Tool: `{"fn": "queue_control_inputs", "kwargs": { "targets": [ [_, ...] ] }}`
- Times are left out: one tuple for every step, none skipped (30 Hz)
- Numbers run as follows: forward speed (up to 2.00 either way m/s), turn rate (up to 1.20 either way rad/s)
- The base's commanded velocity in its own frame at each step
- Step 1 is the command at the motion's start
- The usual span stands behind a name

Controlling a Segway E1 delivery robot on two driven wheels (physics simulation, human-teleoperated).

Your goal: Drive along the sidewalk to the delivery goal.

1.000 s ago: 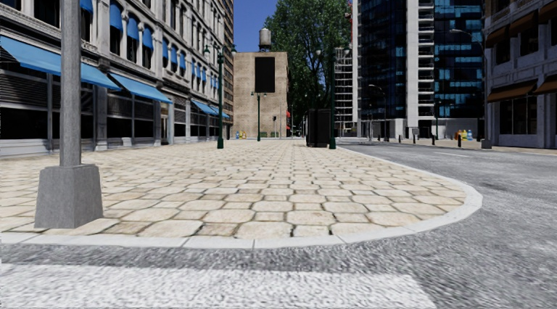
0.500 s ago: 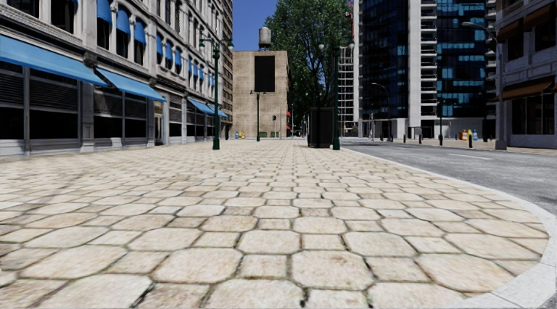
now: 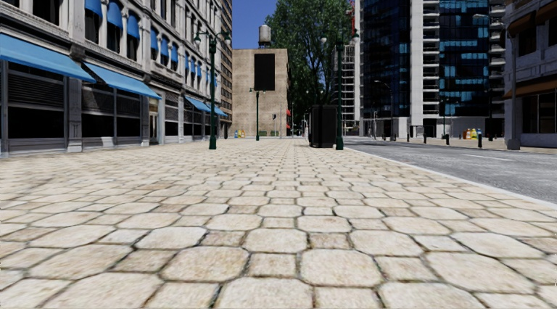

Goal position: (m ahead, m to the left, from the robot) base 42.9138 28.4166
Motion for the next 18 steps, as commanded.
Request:
{"fn": "queue_control_inputs", "kwargs": {
  "targets": [
    [1.13,0.00],
    [1.13,0.00],
    [1.14,0.00],
    [1.14,0.00],
    [1.14,0.00],
    [1.14,0.00],
    [1.14,0.00],
    [1.14,0.00],
    [1.14,0.00],
    [1.14,0.00],
    [1.14,0.00],
    [1.14,0.00],
    [1.14,0.00],
    [1.14,0.00],
    [1.14,0.00],
    [1.14,0.00],
    [1.14,0.00],
    [1.14,0.00]
  ]
}}
